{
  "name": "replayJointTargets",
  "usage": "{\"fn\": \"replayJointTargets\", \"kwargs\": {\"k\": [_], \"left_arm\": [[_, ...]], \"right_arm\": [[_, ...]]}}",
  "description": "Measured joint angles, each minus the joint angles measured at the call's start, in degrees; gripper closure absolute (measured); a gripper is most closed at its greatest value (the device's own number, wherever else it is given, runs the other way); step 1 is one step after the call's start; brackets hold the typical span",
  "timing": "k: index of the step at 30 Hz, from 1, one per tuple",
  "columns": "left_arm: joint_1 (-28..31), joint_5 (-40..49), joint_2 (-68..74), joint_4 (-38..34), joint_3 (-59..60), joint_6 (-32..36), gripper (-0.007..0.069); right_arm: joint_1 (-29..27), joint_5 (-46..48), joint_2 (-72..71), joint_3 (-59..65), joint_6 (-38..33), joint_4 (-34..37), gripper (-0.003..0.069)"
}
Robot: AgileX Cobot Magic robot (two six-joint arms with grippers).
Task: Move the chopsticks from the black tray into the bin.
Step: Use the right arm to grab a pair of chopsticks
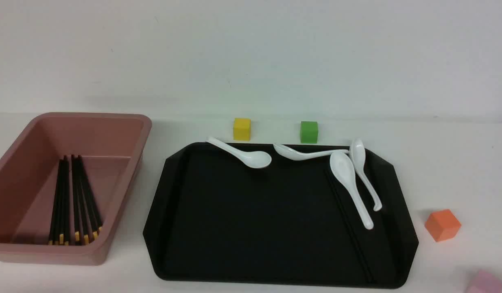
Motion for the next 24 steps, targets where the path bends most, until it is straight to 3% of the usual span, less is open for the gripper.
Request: {"fn": "replayJointTargets", "kwargs": {"k": [24], "left_arm": [[0.00,0.00,0.00,0.00,0.00,0.00,0.0386]], "right_arm": [[0.00,0.00,0.00,0.00,0.00,0.00,0.0474]]}}
